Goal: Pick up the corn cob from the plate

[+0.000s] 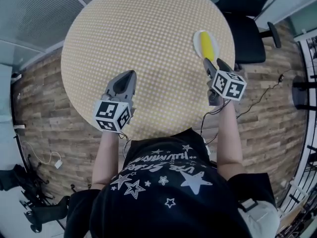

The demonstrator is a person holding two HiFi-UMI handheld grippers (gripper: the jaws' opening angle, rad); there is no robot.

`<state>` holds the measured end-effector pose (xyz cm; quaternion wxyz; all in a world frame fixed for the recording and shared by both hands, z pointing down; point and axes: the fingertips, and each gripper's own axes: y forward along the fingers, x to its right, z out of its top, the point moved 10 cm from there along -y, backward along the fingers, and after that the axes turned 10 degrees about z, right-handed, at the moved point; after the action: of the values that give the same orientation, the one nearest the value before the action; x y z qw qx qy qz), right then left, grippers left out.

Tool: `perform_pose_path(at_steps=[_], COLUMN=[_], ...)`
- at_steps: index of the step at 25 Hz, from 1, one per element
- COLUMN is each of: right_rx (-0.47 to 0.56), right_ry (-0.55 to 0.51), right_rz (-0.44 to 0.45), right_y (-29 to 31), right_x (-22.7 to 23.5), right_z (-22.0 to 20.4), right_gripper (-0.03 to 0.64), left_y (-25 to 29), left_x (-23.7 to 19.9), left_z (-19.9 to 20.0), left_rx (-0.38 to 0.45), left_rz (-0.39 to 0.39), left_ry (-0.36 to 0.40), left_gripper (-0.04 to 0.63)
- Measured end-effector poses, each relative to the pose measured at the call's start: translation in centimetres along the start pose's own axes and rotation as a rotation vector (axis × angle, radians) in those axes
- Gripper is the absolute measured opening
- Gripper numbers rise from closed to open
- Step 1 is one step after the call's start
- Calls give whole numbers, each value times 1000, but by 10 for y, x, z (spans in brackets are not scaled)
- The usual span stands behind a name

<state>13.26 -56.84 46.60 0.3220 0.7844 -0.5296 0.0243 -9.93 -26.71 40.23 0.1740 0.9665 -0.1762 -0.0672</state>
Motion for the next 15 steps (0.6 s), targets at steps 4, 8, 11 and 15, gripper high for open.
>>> perform_pose_path(at_steps=[4,8,11,15], right_rx=[-71,-167,-209,-288], right_ry=[6,4,-13,-21], right_rz=[28,39,31,41], right_y=[26,58,76,101], right_x=[26,48,58,65], right_z=[18,29,33,43], right_gripper=[265,265,265,265], left_y=[13,19,26,30], left_x=[11,26,33,38], left_z=[0,-4,-6,-8], left_rx=[-8,-19,-24,-29], left_rz=[32,90,116,150], left_ry=[-13,-37,-55,-66], left_gripper=[9,9,9,9])
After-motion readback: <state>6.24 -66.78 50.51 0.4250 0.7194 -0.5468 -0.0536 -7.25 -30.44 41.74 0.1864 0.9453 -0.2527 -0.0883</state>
